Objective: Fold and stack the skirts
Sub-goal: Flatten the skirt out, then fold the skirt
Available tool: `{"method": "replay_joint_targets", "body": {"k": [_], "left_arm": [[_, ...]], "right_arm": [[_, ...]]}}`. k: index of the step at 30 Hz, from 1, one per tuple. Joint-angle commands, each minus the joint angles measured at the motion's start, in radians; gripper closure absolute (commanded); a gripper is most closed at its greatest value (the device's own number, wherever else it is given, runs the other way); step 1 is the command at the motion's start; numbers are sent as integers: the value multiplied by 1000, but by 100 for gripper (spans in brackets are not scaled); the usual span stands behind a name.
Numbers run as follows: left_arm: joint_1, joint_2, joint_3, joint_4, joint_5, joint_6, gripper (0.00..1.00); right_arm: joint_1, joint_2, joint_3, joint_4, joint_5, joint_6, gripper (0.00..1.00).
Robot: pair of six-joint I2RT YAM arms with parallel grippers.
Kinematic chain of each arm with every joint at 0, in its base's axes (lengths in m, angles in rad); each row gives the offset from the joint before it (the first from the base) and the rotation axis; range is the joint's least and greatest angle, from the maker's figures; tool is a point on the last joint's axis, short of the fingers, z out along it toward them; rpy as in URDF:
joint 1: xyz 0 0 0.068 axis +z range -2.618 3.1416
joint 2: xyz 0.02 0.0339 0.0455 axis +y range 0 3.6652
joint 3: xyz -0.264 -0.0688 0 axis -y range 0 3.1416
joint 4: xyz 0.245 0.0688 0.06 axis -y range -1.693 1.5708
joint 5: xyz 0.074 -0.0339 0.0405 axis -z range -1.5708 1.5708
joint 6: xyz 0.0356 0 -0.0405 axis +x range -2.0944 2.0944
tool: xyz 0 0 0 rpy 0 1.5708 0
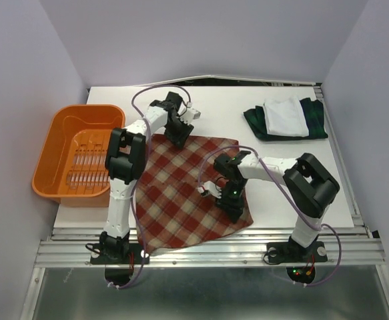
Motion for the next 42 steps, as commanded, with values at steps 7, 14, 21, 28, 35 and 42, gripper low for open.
{"method": "replay_joint_targets", "body": {"k": [7,14,21,28,35,42], "left_arm": [[-7,-259,-197,-57,211,103,34],[44,-316,-31,-92,56,206,21],[125,-255,70,-92,-47,309,22],[177,-184,129,-127,-93,436,32],[200,-104,118,-152,-176,538,37],[208,-38,114,-187,-236,564,40]], "right_arm": [[-101,-181,194,-23,14,-6,60],[-379,-43,498,86,57,-49,57],[-415,179,706,215,110,-66,55],[-415,337,786,305,156,-104,53],[-424,404,719,358,204,-164,51],[-424,427,670,355,219,-195,51]]}}
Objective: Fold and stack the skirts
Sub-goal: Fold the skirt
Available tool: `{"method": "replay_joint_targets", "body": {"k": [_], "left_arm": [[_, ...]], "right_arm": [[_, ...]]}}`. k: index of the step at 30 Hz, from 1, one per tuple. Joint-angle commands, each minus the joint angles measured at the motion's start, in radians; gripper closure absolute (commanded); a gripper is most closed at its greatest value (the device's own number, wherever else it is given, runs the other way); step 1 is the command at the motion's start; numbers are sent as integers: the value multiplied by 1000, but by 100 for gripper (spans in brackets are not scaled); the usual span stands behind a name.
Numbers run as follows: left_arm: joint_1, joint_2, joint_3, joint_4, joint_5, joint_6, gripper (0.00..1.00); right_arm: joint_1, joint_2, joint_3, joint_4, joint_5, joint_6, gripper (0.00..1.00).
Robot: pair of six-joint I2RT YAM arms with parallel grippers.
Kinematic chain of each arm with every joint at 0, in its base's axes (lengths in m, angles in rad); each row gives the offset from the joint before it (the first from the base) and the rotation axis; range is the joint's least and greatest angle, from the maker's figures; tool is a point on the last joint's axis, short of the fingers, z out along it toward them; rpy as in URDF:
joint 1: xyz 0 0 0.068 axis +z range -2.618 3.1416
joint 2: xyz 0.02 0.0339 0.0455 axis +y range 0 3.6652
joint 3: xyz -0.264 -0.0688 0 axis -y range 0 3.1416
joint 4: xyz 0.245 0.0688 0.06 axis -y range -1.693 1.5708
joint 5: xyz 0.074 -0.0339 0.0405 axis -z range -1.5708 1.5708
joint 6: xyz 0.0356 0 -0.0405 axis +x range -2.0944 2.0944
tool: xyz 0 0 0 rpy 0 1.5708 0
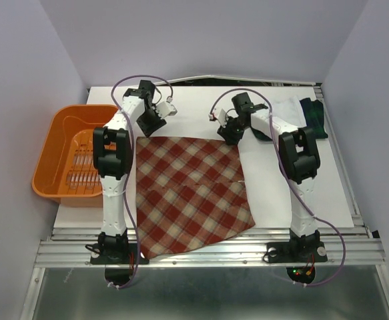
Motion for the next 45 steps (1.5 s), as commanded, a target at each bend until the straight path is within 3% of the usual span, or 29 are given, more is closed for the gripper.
{"method": "replay_joint_targets", "body": {"k": [1,13,15,19,22,25,26,33,38,45], "left_arm": [[17,19,18,-51,-54,35,40],[28,48,-39,-57,-74,58,57],[26,48,-42,-60,-71,59,67],[28,49,-46,-65,-62,59,75],[26,49,-43,-62,-54,56,93],[28,49,-37,-57,-51,49,100],[28,49,-25,-54,-50,37,100],[43,51,142,-26,-14,-26,100],[51,23,231,148,-53,-91,100],[55,-113,196,290,-65,-123,100]], "right_arm": [[-3,9,-31,28,18,-41,51],[-3,24,-71,-23,14,-104,57],[-3,25,-74,-31,9,-113,59],[-3,18,-81,-64,-11,-145,60],[-3,19,-87,-67,-8,-147,68],[-3,33,-80,-69,3,-136,85],[-3,36,-66,-66,17,-116,99],[-68,48,89,-26,47,36,99],[-125,42,195,92,109,134,99],[-147,-34,244,175,127,134,99]]}}
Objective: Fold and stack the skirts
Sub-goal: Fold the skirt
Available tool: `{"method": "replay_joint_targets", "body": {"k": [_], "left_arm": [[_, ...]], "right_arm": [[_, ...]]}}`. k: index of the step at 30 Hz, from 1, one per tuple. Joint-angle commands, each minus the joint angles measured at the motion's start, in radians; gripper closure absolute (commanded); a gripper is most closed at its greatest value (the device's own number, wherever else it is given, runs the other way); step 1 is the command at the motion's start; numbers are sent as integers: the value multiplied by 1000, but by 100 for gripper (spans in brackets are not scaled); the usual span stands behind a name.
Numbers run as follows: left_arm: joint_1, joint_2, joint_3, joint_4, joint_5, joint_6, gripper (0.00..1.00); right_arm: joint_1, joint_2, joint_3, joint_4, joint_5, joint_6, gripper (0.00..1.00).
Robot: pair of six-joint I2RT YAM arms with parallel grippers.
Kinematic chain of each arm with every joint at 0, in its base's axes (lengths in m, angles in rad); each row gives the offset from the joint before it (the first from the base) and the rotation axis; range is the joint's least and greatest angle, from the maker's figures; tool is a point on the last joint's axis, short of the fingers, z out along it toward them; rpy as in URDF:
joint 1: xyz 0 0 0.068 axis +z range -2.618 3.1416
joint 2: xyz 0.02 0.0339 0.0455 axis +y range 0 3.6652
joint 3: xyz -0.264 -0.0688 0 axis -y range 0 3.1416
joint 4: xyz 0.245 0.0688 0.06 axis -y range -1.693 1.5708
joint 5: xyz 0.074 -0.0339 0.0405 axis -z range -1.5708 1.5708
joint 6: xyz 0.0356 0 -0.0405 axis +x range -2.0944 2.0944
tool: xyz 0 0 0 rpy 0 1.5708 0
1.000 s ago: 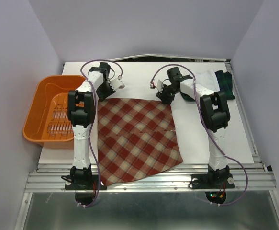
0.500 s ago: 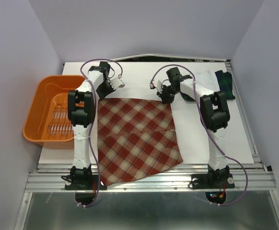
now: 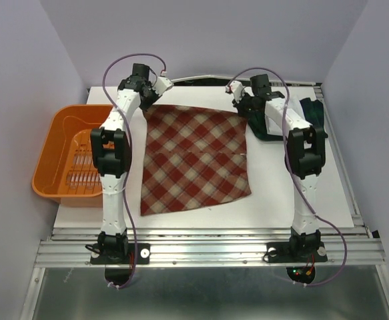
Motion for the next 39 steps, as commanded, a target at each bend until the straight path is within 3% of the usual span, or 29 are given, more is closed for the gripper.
{"method": "replay_joint_targets", "body": {"k": [1,5,10,13,20,22,26,30,39], "left_arm": [[27,-229,-45,121,-37,-28,100],[32,-398,-221,187,-17,-17,100],[32,-630,-461,187,64,24,100],[23,-724,-640,157,133,46,100],[1,-1078,-1235,219,158,124,100],[-17,-1150,-1362,207,146,135,100],[-77,-1227,-1525,209,139,121,100],[-132,-1210,-1608,256,78,71,100],[-132,-1107,-1464,224,92,-22,100]], "right_arm": [[-14,-133,38,81,57,17,99],[-14,-266,-60,81,-1,-1,99],[-14,-449,-299,81,-50,-48,99],[-14,-550,-451,81,-67,-90,99],[51,-759,-857,93,-101,-177,99],[86,-806,-994,154,-70,-179,99],[126,-817,-1099,208,-62,-138,99],[135,-793,-1152,260,-32,-101,99],[135,-759,-1012,202,-18,-59,99]]}}
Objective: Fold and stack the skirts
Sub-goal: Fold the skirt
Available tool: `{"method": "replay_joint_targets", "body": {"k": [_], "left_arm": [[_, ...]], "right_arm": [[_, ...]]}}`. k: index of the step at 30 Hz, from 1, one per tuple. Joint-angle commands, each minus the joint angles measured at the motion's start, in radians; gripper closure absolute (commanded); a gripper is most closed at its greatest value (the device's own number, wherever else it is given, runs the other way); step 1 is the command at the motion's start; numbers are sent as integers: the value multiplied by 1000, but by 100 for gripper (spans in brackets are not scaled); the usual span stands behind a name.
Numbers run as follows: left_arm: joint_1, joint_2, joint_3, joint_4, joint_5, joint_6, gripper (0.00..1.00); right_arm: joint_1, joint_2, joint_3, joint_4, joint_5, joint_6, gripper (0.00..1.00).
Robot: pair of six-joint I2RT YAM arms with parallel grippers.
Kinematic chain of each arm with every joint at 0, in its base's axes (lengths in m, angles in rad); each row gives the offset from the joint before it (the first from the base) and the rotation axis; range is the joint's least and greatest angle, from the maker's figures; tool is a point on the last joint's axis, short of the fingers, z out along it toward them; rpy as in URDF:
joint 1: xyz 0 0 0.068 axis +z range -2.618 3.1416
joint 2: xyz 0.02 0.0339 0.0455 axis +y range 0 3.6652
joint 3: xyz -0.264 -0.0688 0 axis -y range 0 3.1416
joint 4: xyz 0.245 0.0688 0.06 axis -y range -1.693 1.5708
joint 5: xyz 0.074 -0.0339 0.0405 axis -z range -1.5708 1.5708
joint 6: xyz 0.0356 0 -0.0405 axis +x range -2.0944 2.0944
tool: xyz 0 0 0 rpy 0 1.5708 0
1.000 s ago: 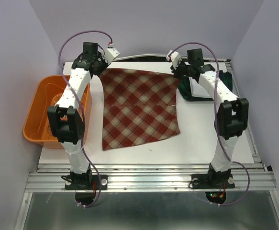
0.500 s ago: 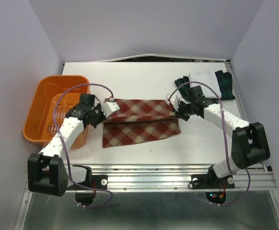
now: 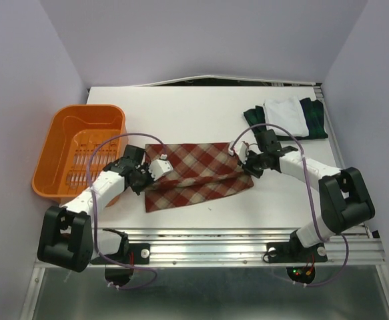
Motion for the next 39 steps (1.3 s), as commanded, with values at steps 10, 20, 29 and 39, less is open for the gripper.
{"method": "replay_joint_targets", "body": {"k": [10,20,29,39], "left_arm": [[-5,-141,294,-344,89,26,100],[-152,-158,110,-447,158,74,100],[-159,-84,98,-384,83,48,49],[-159,-111,302,-431,143,20,48]], "right_arm": [[-3,-111,209,-157,21,-50,99],[6,-127,-16,-67,75,-160,99],[26,-122,-9,-141,16,-119,37],[26,-196,212,-234,-48,36,37]]}}
